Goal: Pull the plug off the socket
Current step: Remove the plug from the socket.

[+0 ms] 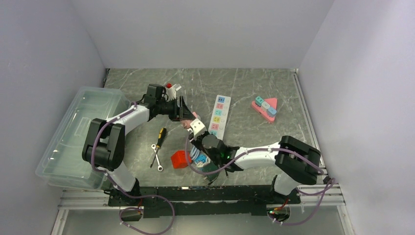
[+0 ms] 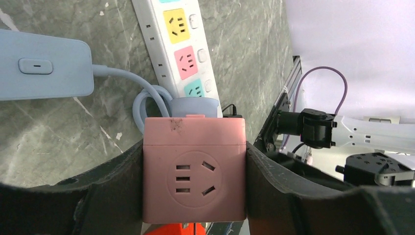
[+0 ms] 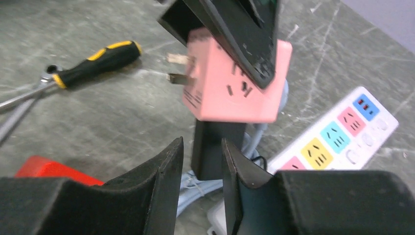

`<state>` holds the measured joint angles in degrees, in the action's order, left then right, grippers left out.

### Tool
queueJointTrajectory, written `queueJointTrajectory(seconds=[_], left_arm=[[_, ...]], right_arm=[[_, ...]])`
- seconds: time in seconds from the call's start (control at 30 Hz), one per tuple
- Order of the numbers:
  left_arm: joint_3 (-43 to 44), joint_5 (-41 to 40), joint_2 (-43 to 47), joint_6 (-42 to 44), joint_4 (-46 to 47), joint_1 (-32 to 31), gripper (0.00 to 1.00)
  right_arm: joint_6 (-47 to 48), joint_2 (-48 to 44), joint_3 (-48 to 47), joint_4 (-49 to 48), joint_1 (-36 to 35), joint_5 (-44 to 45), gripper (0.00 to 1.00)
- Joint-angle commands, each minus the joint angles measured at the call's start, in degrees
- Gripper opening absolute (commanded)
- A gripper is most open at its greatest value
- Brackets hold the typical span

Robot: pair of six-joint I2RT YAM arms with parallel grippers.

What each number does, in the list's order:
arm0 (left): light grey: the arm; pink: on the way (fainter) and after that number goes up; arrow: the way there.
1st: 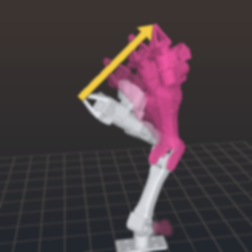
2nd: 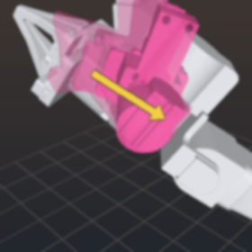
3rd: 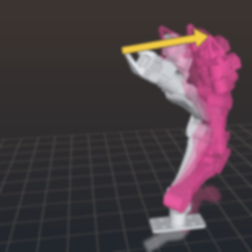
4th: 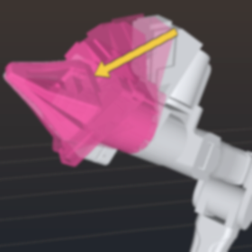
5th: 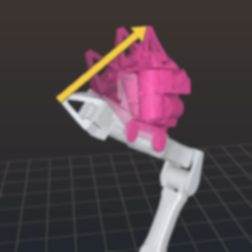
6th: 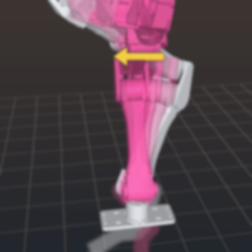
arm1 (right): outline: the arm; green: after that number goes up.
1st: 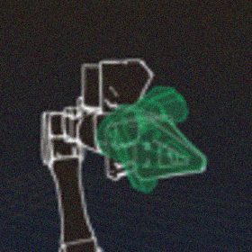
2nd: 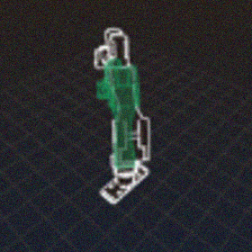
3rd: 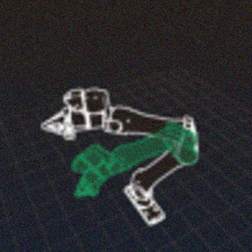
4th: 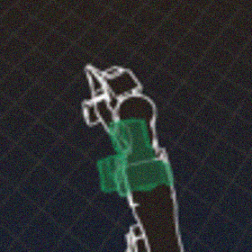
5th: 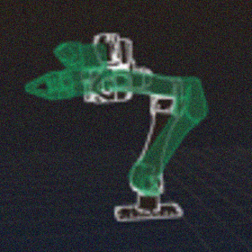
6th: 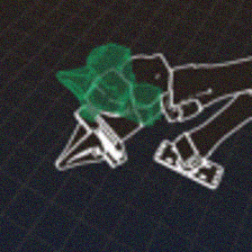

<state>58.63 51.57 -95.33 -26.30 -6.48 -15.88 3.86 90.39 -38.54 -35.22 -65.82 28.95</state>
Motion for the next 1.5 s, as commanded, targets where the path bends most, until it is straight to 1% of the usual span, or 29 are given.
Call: queueJointTrajectory(seconds=[0.0, 0.07, 0.23, 0.3, 0.33, 0.43, 0.53, 0.63, 0.7, 0.77, 0.87, 1.03, 1.13, 1.27, 1.47], left_arm=[[0.98, -0.24, 1.49, 1.07, -0.62, -0.56, 0.00], [1.30, -0.37, 1.70, 2.17, -1.32, -0.55, 0.00], [2.93, 0.27, 1.70, 5.90, -4.38, -0.94, 0.00], [3.12, 0.41, 2.01, 6.50, -4.60, -1.08, 0.00], [3.14, 0.19, 2.15, 6.58, -4.52, -1.08, 0.00], [3.20, -0.93, 2.25, 6.62, -4.89, -1.08, 0.00], [2.71, -0.18, 1.97, 5.22, -3.85, -0.56, 0.00], [2.58, 2.12, 0.85, 3.05, -2.52, 0.60, 0.00], [2.58, 3.07, 0.47, 2.19, -2.10, 1.41, 0.00], [2.73, 3.48, 0.41, 2.10, -2.54, 1.84, 0.00], [3.10, 3.69, 0.26, 2.48, -3.45, 2.15, 0.00], [3.50, 4.02, -0.99, 2.13, -4.05, 2.23, 0.00], [3.34, 4.20, -1.88, 1.30, -3.67, 2.26, 0.00], [3.32, 4.11, -2.49, 0.86, -3.53, 2.25, 0.00], [3.08, 4.05, -2.49, 0.55, -3.27, 2.26, 0.00]], right_arm=[[0.87, -2.72, -2.38, -5.30, -0.82, -1.32, 0.00], [-0.19, -4.35, -1.47, -5.25, 0.47, -7.54, 0.00], [-5.16, -7.46, 0.34, -5.01, 8.79, -33.67, 0.00], [-6.80, -7.58, 0.13, -4.16, 11.32, -40.32, 0.00], [-6.43, -7.50, -0.01, -3.45, 11.78, -41.43, 0.00], [-5.27, -8.12, 0.25, -2.12, 11.86, -40.15, 0.00], [-5.14, -9.20, 1.49, -1.73, 11.86, -35.46, 0.00], [-4.39, -8.86, 0.75, 1.67, 12.10, -31.65, 0.11], [-5.71, -8.13, 0.27, 3.11, 13.11, -31.32, 0.18], [-7.46, -7.08, -0.60, 4.40, 14.59, -32.47, 0.30], [-8.55, -4.50, -4.11, 7.97, 16.16, -34.59, 0.36], [-10.26, -2.69, -6.33, 9.59, 16.93, -37.75, 0.46], [-10.62, -0.75, -8.77, 12.14, 17.26, -38.95, 0.49], [-11.07, 0.39, -9.18, 11.71, 17.31, -41.16, 0.51], [-11.42, 2.94, -11.10, 13.33, 17.31, -40.81, 0.52]])
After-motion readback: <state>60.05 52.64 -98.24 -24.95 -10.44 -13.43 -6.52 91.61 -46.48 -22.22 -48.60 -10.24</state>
